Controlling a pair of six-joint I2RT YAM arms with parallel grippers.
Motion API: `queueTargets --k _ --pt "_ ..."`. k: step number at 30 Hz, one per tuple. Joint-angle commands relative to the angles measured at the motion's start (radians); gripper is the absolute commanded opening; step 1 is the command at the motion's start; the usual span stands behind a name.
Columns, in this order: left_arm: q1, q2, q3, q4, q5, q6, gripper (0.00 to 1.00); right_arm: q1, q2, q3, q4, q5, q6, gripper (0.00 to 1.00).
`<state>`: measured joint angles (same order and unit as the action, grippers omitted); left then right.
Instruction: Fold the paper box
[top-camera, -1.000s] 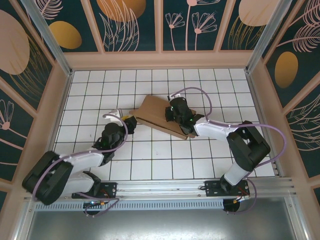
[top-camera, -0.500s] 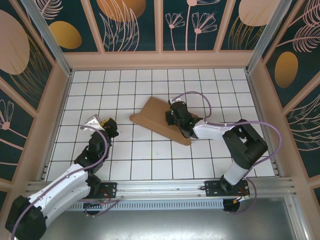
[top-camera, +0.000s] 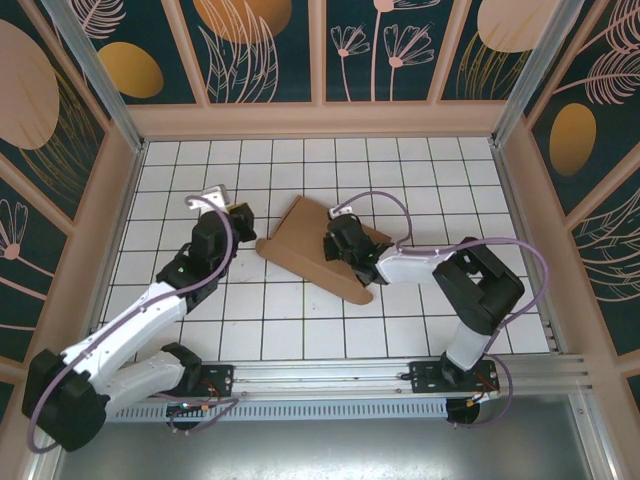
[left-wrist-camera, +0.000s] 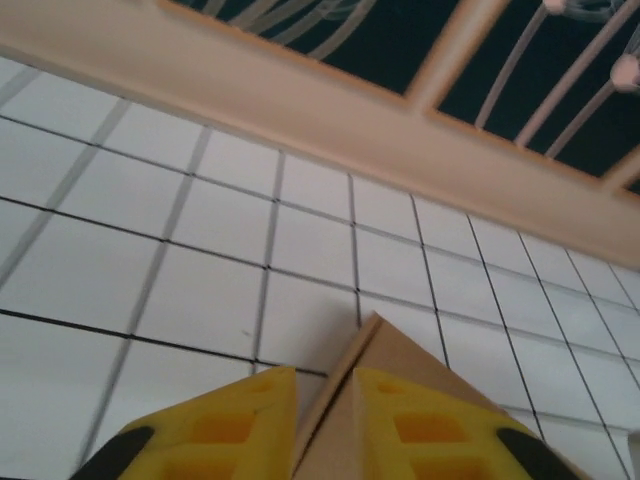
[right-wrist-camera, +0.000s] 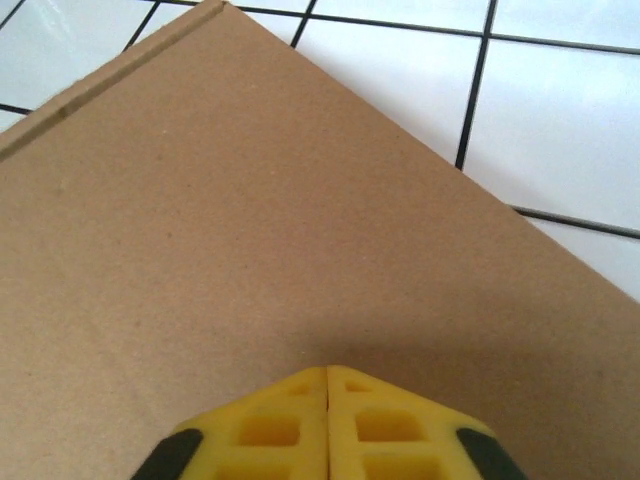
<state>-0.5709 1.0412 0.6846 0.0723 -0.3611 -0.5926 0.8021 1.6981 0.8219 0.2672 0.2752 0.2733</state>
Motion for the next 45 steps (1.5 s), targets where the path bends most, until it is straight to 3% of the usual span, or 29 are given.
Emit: queueTargets --k 1,3,9,12,17,21,26,30,32,35,39,45 --pt "-0.003 0.105 0.033 0.041 0.225 0.03 0.08 -0.016 -0.1 -0.068 -0.041 -0.071 -0.011 0.0" --pt "-0.002 0.191 0.053 0.059 0.317 0.016 0.0 -0.042 -0.178 -0.078 -0.019 -0.145 -0.006 0.0" --pt "-0.003 0.341 0.028 0.19 0.479 -0.073 0.0 -0.119 -0.221 0.007 -0.141 -0.289 -0.005 0.0" --pt "-0.004 0.392 0.023 0.198 0.5 -0.092 0.0 -0.122 -0.203 0.01 -0.181 -0.244 -0.012 0.0" --pt "-0.003 0.481 0.011 0.208 0.519 -0.134 0.0 -0.127 -0.151 -0.022 -0.205 -0.282 0.019 0.0" --pt "-0.003 0.528 0.004 0.195 0.488 -0.159 0.0 -0.124 -0.063 -0.014 -0.264 -0.282 0.034 0.0" --pt "0.003 0.566 0.027 0.149 0.446 -0.178 0.0 -0.117 -0.065 -0.015 -0.29 -0.267 0.058 0.02" --pt "0.051 0.628 0.027 0.197 0.541 -0.196 0.02 -0.112 -0.052 0.012 -0.306 -0.451 0.047 0.1" --pt "0.1 0.662 0.034 0.213 0.599 -0.225 0.02 -0.107 -0.066 0.031 -0.322 -0.455 0.05 0.14" --pt "0.132 0.572 0.008 0.249 0.603 -0.239 0.06 -0.117 -0.119 0.043 -0.328 -0.403 0.059 0.26" --pt "0.132 0.326 -0.019 0.218 0.564 -0.195 0.21 -0.129 -0.177 0.064 -0.348 -0.376 0.048 0.49" --pt "0.131 0.115 -0.13 0.223 0.588 -0.267 0.4 -0.189 -0.124 0.121 -0.412 -0.208 0.035 0.66"
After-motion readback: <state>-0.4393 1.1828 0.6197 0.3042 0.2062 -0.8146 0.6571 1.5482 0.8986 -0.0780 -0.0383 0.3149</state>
